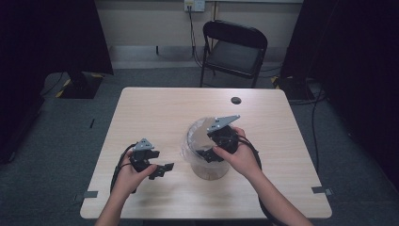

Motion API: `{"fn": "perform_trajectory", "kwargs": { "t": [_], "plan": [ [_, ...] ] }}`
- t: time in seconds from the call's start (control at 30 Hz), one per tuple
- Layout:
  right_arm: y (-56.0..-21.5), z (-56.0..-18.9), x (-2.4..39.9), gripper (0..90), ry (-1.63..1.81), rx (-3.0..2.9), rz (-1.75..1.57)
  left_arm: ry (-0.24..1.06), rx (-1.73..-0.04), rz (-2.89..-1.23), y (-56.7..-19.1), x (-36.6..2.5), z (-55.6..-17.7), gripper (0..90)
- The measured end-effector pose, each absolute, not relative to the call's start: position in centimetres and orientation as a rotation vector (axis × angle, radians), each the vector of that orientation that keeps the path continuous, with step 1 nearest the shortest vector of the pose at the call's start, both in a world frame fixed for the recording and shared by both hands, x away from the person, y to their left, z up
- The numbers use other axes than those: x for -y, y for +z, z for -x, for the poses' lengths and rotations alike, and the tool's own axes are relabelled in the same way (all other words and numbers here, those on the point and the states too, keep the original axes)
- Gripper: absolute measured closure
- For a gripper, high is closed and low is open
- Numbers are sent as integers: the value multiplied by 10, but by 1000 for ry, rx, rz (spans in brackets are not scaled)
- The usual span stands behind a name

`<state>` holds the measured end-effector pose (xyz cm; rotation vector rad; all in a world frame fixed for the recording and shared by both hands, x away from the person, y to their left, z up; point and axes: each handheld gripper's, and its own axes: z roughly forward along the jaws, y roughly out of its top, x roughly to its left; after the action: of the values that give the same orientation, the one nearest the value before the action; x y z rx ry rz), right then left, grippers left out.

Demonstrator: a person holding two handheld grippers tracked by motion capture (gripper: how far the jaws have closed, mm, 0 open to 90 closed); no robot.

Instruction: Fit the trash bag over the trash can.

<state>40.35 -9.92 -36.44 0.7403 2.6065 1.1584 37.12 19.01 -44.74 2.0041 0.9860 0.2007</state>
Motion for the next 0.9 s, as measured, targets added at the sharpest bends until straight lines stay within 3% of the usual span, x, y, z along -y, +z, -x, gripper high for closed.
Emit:
{"fn": "perform_trajectory", "kwargs": {
  "t": [0.4,0.9],
  "plan": [
    [-341,-412,104,177,1263,-2503,-824,199,-987,-2001,-447,-190,-371,167],
    [-361,-415,83,192,1101,-2604,-796,194,-985,-1993,-447,-190,-371,167]
  ]
}}
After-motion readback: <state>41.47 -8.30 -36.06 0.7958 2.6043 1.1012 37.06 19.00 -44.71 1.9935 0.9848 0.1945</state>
